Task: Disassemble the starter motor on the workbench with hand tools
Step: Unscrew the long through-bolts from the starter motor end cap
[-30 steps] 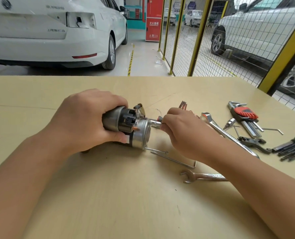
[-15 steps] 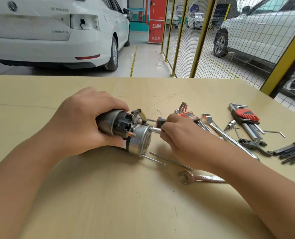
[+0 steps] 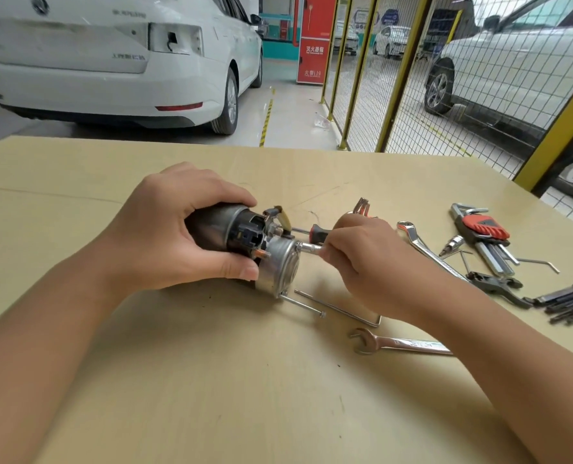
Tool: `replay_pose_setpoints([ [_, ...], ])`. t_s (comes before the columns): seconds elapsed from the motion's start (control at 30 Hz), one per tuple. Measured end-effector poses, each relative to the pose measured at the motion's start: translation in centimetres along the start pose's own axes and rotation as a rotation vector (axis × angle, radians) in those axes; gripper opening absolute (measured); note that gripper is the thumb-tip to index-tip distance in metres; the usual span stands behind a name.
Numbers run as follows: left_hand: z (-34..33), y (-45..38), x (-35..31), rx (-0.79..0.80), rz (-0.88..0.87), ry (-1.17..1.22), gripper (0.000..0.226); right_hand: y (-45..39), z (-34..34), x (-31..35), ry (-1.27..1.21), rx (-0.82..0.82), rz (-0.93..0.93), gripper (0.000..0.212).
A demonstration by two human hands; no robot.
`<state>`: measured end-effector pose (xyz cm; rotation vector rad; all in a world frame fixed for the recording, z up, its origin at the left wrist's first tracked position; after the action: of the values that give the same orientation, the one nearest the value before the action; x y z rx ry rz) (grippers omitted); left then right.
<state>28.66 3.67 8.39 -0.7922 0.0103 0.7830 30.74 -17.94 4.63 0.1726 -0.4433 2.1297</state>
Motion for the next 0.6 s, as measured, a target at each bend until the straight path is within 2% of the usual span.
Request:
replay_pose_setpoints([
  [0.13, -0.01, 0.06, -0.11, -0.005, 0.013, -0.002, 0.067, -0.06, 0.21, 0.08, -0.011, -0.056, -0.036, 0.019],
  [0.23, 0.03, 0.08, -0.13, -0.012, 0.024, -0.002, 0.067, 0.02, 0.13, 0.20, -0.051, -0.066, -0.046, 0.025],
  [0.33, 0.06, 0.04, -0.24, -0.015, 0.023, -0.009, 0.067, 0.01, 0.15, 0.07, -0.068, -0.050, -0.020, 0.019],
  [0.47, 0.11, 0.05, -0.30, -0.020, 0.028, -0.016, 0.067, 0.00, -0.19, -0.07, -0.012, -0.008, 0.028, 0.031],
  [0.6, 0.15, 0.06, -0.32, -0.022, 0.035, -0.010, 0.067, -0.25, -0.43, -0.61, -0.025, -0.054, -0.026, 0.025],
])
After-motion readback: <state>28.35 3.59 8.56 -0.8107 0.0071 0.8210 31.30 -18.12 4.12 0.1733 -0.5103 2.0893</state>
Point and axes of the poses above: each hand's wrist, its own y-axis away from the middle knuckle, its own z-axis out of the back of the hand, x = y × z, the point moved 6 cm from there along -y, towards the middle knuckle, and after that the axes turned 3 degrees about -y, right-handed, at the moved point
